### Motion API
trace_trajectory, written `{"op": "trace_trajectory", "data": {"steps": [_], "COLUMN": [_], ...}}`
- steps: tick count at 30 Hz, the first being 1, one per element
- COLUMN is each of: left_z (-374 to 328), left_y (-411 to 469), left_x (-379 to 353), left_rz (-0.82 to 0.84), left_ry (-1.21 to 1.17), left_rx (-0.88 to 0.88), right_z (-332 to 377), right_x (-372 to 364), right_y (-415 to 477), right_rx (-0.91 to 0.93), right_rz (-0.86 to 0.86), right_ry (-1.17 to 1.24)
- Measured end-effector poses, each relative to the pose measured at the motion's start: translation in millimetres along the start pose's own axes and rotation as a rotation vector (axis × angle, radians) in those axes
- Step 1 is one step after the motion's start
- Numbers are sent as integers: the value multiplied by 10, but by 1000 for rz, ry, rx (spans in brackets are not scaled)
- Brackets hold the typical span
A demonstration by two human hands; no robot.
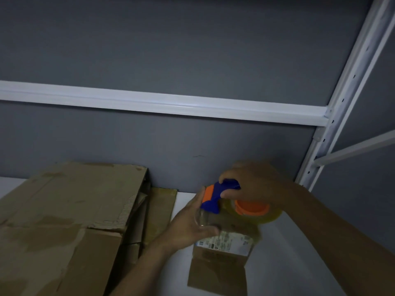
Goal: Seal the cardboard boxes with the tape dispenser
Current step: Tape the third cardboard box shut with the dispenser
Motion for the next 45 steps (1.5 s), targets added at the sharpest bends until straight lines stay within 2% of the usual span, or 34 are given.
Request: {"op": "trace_trajectory", "data": {"steps": [5,8,17,21,25,27,33,37,40,42,45], "left_z": [109,161,189,245,199,184,185,34,-106,-136,-126], "left_y": [31,61,129,124,145,161,257,300,321,305,287], "left_x": [109,75,4,30,42,44,333,436,249,74,26], "left_rz": [-109,-92,-14,8,27,54,142,278,366,360,263], "left_ry": [372,470,553,545,661,692,735,887,1001,1015,1050], "left_rx": [33,23,37,50,37,20,34,21,40,50,42], "right_z": [-71,-181,-363,-525,-673,-612,-476,-407,-400,-382,-377], "right_x": [60,99,140,154,181,103,-122,-180,-212,-244,-268], "right_y": [-18,-75,-288,-454,-690,-737,-730,-581,-486,-469,-525], "right_rx": [-1,-9,-39,-79,-144,-140,-204,-195,-202,-210,-245], "right_rz": [13,22,59,72,98,116,31,-37,-67,-65,-47], "right_ry": [106,145,100,206,258,192,207,189,222,247,301]}}
Point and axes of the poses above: each hand's wrist, its own y-axis towards the middle knuckle, its own x-axis out of the back of the hand, z = x × y, the point moved 5 cm from there along y, towards the middle knuckle, and after that the axes turned 1 degree about y, right-handed, at the moved point
